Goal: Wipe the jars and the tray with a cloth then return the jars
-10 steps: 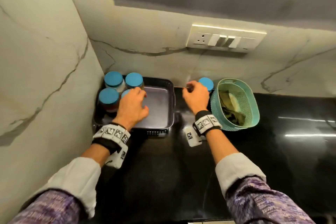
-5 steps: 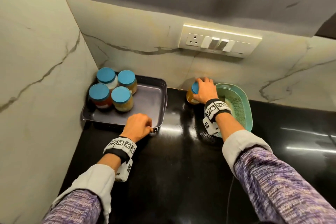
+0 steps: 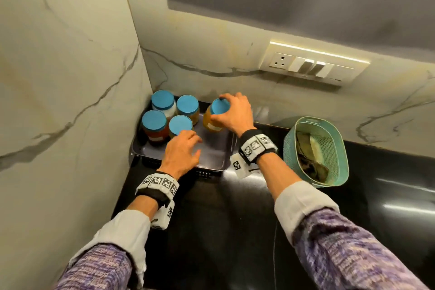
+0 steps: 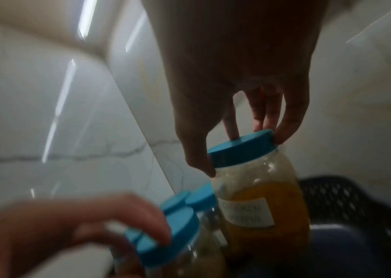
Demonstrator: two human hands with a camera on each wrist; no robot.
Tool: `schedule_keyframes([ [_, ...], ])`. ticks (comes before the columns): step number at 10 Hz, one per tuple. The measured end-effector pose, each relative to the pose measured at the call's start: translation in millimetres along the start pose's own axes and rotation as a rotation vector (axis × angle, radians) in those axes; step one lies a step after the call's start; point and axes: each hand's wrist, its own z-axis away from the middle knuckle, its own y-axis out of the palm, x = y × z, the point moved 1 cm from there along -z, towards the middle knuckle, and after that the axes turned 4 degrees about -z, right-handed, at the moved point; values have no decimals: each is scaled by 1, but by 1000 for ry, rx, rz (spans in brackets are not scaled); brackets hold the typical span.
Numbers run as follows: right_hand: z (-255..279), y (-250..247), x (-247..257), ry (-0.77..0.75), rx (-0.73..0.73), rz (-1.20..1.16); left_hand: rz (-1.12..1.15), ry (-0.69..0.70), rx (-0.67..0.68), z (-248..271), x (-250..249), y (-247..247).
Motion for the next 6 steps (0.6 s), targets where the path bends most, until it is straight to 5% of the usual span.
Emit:
schedule_keyframes([
  [2,-11,62,18,49,55,131,-184,13,94,-11,39,-22],
  [6,48,47,8,98,-37,33,-164,51,185,-11,49,-35],
])
